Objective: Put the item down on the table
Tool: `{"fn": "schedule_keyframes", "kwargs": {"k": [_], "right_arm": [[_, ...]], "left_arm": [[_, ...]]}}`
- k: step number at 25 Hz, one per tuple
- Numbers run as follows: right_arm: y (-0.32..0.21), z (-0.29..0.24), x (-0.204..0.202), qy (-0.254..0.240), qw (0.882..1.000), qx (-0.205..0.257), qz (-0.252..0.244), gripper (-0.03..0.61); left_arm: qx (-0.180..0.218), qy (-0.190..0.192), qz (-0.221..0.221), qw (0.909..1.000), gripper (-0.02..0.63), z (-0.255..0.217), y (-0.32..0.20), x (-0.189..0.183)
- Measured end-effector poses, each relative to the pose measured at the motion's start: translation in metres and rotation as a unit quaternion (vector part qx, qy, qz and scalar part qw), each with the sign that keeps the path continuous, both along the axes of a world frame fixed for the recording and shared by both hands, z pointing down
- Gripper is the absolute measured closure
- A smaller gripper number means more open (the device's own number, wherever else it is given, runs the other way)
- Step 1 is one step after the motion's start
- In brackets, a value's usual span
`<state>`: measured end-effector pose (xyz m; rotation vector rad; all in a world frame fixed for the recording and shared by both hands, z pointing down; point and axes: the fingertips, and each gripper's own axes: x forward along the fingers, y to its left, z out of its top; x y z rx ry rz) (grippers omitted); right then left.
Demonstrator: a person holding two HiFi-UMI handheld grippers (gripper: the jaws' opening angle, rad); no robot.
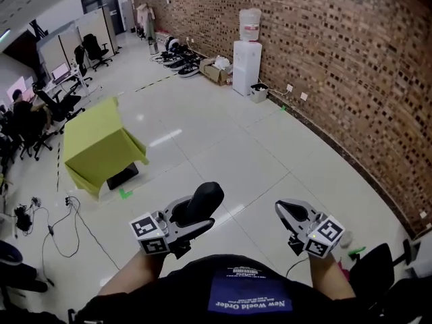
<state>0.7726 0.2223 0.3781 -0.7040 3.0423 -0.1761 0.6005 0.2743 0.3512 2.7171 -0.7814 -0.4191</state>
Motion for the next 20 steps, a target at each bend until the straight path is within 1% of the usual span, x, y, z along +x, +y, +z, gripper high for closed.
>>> {"fn": "schedule_keyframes", "kwargs": {"k": [3, 7, 9, 11, 14, 16, 20], "right_arm": [[-0.04, 0.0, 0.006, 0.002, 1.0, -0.005, -0.013, 0.591], [-0.081, 0.0, 0.006, 0.006, 1.0, -0.009, -0.024, 0.591], [-0.106, 0.004, 0.0, 0.008, 1.0, -0.014, -0.022, 0.591], [-0.133, 0.008, -0.012, 0.011, 1.0, -0.016, -0.019, 0.591], [-0.182, 0.007, -0.032, 0.014, 1.0, -0.013, -0.012, 0.591], [-0.216, 0.006, -0.046, 0.009, 1.0, -0.016, 0.0, 0.591], [-0.276, -0.003, -0.082, 0.007, 1.0, -0.019, 0.016, 0.591]], "left_arm": [[-0.012, -0.003, -0.011, 0.9999, 0.266, 0.001, -0.035, 0.014], [-0.015, -0.025, -0.021, 0.9994, 0.265, 0.013, -0.078, 0.011], [-0.015, -0.013, -0.019, 0.9996, 0.265, 0.012, -0.101, 0.005], [-0.014, 0.005, -0.013, 0.9998, 0.265, 0.008, -0.129, -0.004], [-0.011, 0.012, -0.004, 0.9999, 0.265, 0.009, -0.183, -0.025], [-0.012, 0.011, 0.007, 0.9998, 0.265, 0.009, -0.22, -0.04], [-0.01, -0.01, 0.031, 0.9994, 0.265, 0.007, -0.284, -0.073]]}}
